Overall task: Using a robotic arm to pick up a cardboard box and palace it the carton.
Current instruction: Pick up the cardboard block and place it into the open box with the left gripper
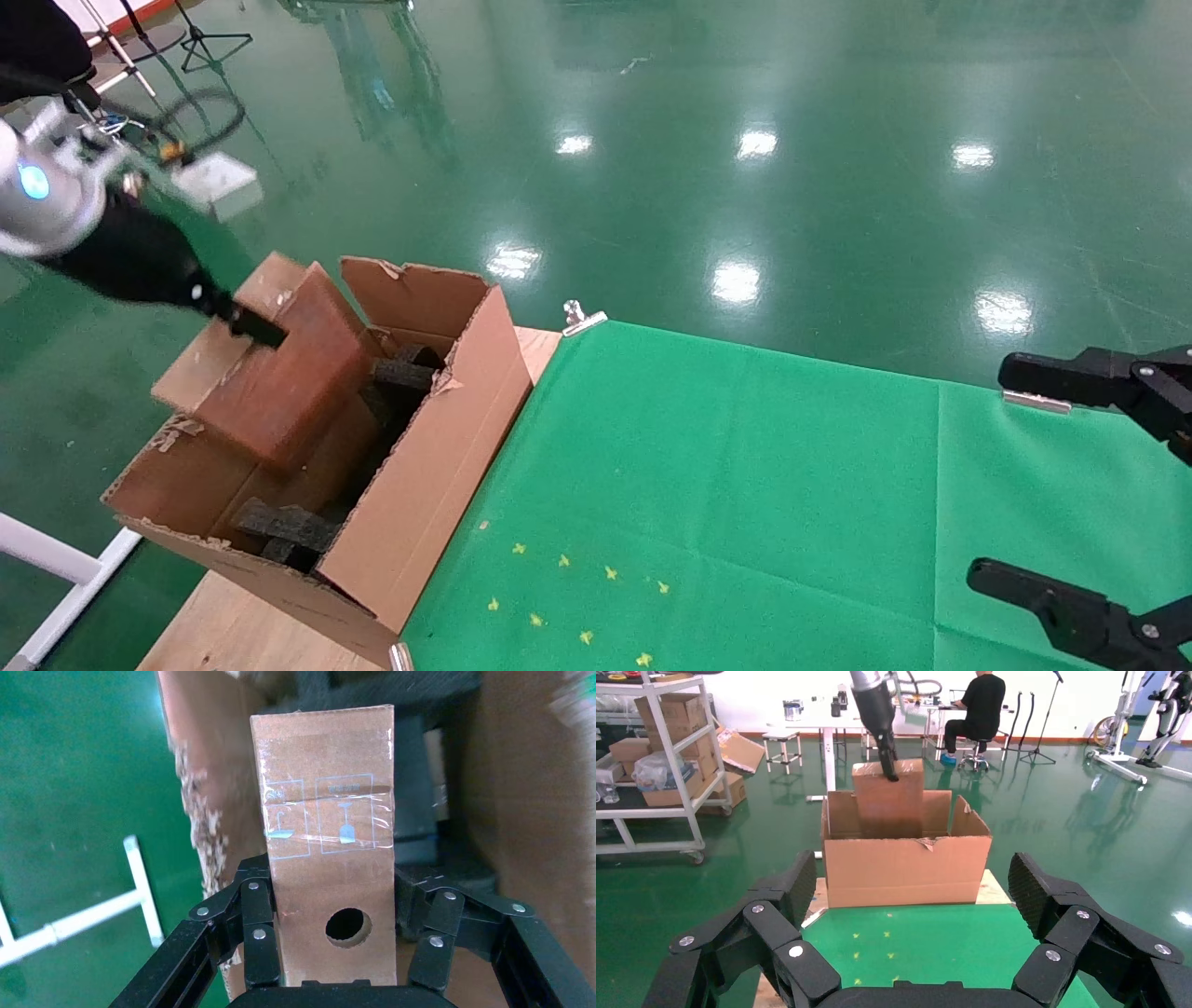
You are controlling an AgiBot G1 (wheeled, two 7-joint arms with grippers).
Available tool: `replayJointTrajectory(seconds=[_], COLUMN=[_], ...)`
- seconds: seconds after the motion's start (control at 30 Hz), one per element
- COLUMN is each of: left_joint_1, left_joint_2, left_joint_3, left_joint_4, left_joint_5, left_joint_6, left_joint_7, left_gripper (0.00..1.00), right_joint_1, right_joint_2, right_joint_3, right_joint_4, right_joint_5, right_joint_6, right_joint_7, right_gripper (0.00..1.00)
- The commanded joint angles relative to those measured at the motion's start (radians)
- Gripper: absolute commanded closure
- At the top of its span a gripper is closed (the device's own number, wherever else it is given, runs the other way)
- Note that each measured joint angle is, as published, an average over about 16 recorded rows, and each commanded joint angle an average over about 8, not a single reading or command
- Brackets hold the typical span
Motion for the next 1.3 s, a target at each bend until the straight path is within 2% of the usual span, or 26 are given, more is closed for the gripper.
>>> replayJointTrajectory(seconds=[0.03, 0.47, 0.67, 0.7, 0.93, 0.97, 1.3], left_joint_1=[0.033, 0.137, 0.182, 0.189, 0.216, 0.218, 0.217], left_joint_2=[-0.003, 0.068, 0.114, 0.121, 0.146, 0.147, 0.145], left_joint_3=[0.006, 0.011, 0.014, 0.013, 0.006, 0.006, 0.006], left_joint_4=[0.039, 0.333, 0.451, 0.468, 0.534, 0.537, 0.533], left_joint_5=[0.002, -0.009, -0.01, -0.012, -0.024, -0.025, -0.025], left_joint_6=[-0.031, -0.153, -0.193, -0.198, -0.222, -0.224, -0.219], left_joint_7=[0.015, 0.156, 0.19, 0.193, 0.212, 0.213, 0.212], left_gripper=[1.0, 1.0, 1.0, 0.93, 0.05, 0.0, 0.0], right_joint_1=[0.0, 0.0, 0.0, 0.0, 0.0, 0.0, 0.0], right_joint_2=[0.0, 0.0, 0.0, 0.0, 0.0, 0.0, 0.0], right_joint_3=[0.0, 0.0, 0.0, 0.0, 0.0, 0.0, 0.0], right_joint_4=[0.0, 0.0, 0.0, 0.0, 0.0, 0.0, 0.0], right_joint_5=[0.0, 0.0, 0.0, 0.0, 0.0, 0.0, 0.0], right_joint_6=[0.0, 0.0, 0.0, 0.0, 0.0, 0.0, 0.0], right_joint_7=[0.0, 0.0, 0.0, 0.0, 0.0, 0.0, 0.0], right_gripper=[0.0, 0.0, 0.0, 0.0, 0.0, 0.0, 0.0])
